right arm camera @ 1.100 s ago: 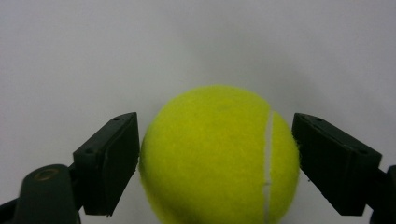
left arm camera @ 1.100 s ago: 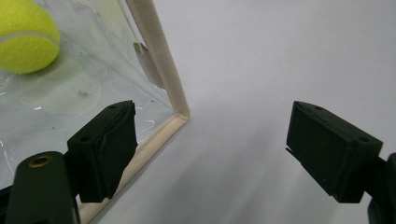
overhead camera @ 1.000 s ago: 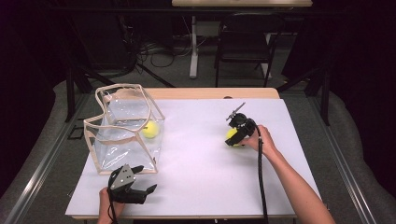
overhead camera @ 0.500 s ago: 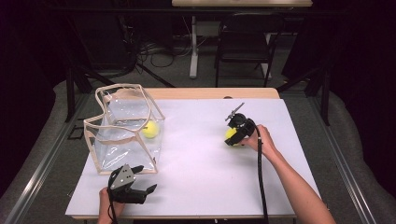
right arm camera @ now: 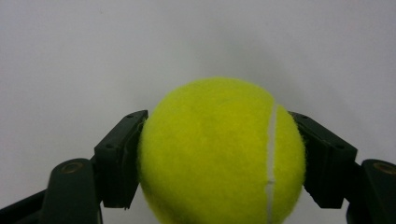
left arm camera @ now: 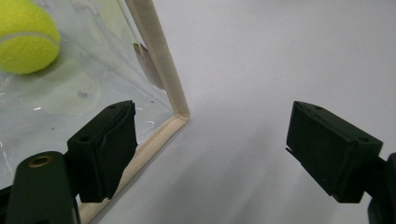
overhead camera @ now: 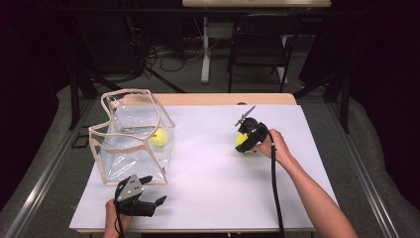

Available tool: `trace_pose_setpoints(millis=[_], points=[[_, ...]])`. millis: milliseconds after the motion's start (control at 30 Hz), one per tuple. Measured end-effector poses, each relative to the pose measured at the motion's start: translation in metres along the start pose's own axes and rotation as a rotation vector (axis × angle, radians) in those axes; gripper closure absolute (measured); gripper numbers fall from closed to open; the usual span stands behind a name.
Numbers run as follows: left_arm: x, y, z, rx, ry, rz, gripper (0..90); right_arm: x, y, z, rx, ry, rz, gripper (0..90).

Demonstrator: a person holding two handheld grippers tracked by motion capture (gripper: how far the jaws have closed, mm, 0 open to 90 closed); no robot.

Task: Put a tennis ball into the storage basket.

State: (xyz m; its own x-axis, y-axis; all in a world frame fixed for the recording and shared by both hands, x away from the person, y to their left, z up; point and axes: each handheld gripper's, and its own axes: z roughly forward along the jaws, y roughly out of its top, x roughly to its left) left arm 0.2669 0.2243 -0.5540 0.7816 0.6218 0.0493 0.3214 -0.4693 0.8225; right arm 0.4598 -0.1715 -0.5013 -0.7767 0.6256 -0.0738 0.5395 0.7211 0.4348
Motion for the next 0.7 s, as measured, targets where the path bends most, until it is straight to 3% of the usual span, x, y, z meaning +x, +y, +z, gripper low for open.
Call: trace_pose_setpoints(millis=[700], points=[[0.0,0.0,0.0,-0.001,0.001,-0.002,16.2,0.017,0.022,-0.004,-0.016,0.008,-0.076,25.7]])
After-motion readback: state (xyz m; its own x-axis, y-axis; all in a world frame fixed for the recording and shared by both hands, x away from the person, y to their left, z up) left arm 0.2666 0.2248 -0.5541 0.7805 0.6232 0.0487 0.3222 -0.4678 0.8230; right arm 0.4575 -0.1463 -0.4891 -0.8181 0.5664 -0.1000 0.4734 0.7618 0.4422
